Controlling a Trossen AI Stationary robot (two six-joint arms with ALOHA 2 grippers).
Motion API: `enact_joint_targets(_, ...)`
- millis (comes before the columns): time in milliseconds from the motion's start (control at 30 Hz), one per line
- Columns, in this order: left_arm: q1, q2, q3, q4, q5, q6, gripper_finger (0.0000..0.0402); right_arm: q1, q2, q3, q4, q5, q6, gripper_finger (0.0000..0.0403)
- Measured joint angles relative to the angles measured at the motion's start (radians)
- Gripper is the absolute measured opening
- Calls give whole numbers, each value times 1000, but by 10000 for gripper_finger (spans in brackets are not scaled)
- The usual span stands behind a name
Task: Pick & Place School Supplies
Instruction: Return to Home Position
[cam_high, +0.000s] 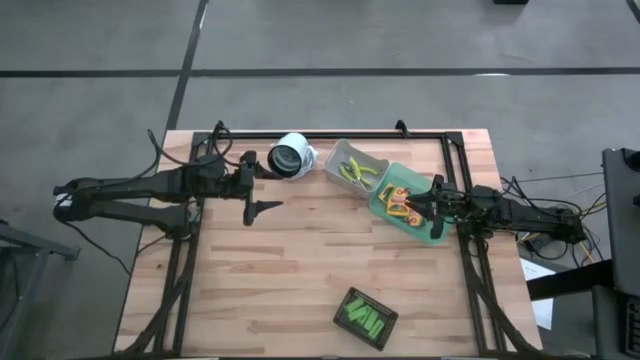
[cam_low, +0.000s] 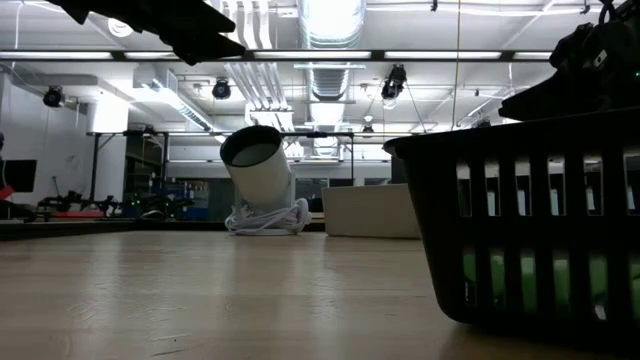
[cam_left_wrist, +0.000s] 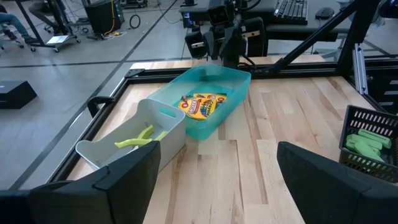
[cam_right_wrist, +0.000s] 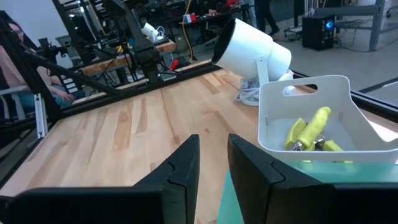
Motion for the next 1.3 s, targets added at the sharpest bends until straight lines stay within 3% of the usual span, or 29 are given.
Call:
enact_joint_targets(200, 0, -19, 0, -60, 21, -29, 328, 0, 0, 0, 0, 0, 0, 82)
enact_joint_targets(367, 0, -102, 0, -236, 23, -22, 328, 0, 1, 0, 0, 0, 0, 82)
enact_joint_targets(600, 0, -260, -31, -242, 23, -44, 328, 0, 4, 0, 0, 0, 0, 82)
enact_joint_targets(733, 0, -372, -124, -215, 23, -96, 328, 0, 7, 0, 0, 0, 0, 82)
enact_joint_targets(1033, 0, -658, -447, 108, 23, -202, 328, 0, 6, 0, 0, 0, 0, 82)
enact_joint_targets(1200, 0, -818, -544, 105, 26, -247, 328, 0, 6, 0, 0, 0, 0, 82)
enact_joint_targets(1300, 0, -826, -571, 90, 41, -273, 328, 0, 6, 0, 0, 0, 0, 82)
